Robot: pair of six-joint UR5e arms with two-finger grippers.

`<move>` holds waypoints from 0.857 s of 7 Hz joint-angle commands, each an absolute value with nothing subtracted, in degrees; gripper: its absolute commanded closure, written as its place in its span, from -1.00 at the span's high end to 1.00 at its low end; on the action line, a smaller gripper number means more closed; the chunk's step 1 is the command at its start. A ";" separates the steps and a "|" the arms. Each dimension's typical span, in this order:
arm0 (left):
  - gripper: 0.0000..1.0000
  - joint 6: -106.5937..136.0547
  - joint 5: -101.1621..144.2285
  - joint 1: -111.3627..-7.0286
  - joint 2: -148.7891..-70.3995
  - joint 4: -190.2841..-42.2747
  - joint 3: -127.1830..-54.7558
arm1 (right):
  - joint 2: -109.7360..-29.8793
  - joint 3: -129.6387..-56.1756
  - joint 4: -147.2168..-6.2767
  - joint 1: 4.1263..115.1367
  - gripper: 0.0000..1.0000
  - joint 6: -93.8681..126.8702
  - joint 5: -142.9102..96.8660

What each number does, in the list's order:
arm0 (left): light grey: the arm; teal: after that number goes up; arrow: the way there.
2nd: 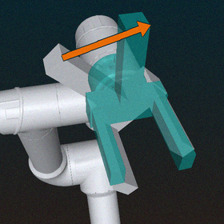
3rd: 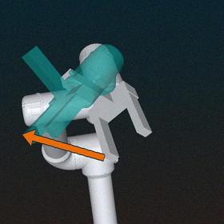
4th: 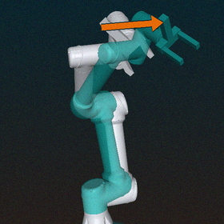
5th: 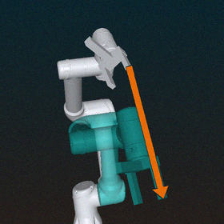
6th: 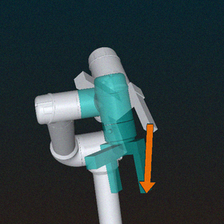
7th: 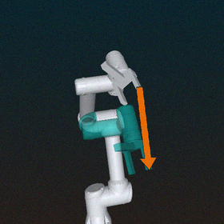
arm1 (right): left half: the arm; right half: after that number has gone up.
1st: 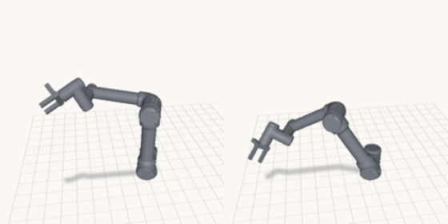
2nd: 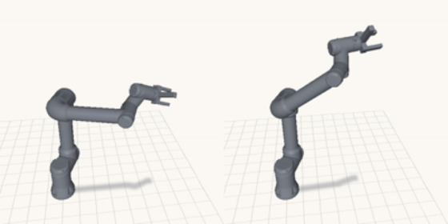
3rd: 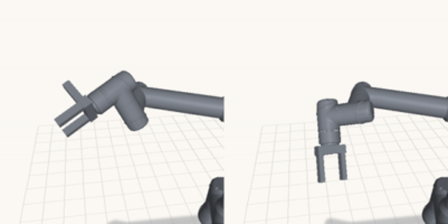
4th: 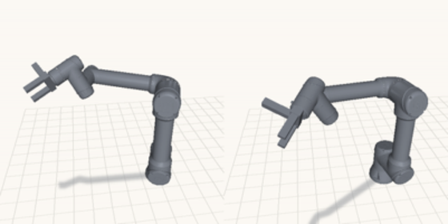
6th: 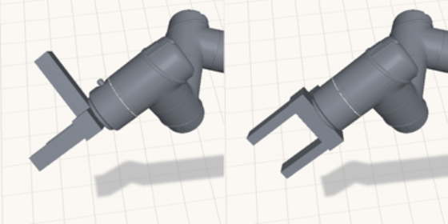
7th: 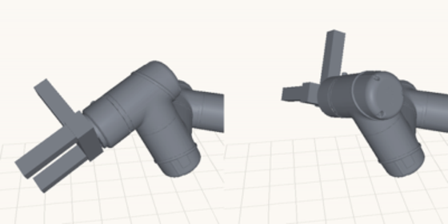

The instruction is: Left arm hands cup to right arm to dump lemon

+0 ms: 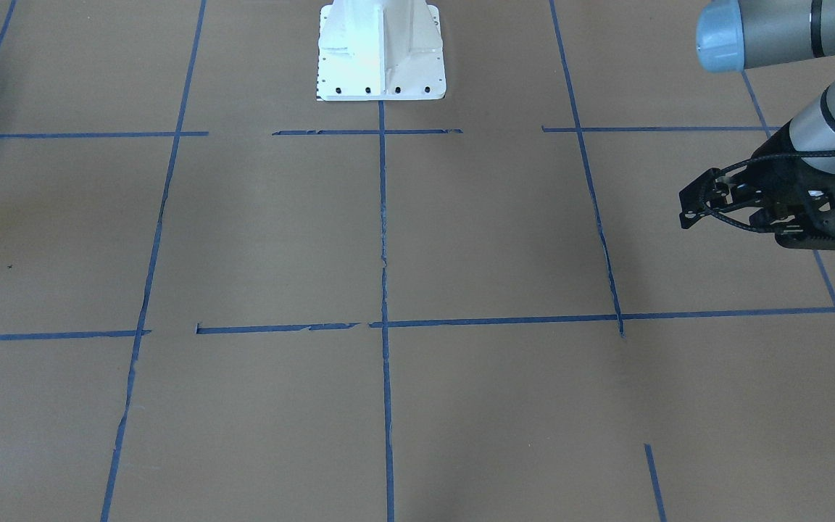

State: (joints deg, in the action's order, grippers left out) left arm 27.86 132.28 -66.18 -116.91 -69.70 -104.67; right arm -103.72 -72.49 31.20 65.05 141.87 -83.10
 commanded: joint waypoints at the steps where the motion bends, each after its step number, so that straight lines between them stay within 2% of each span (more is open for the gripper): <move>1: 1.00 27.86 132.28 -66.18 -116.89 -69.70 -104.68 | -103.27 -71.81 32.42 65.57 -0.92 153.40 -82.88; 3: 1.00 27.86 132.28 -66.27 -116.90 -69.70 -104.85 | -103.45 -70.85 34.36 66.53 -0.90 163.00 -82.79; 6: 1.00 27.86 132.28 -66.18 -116.89 -69.70 -104.94 | -103.53 -63.74 42.77 68.90 -0.86 168.22 -82.79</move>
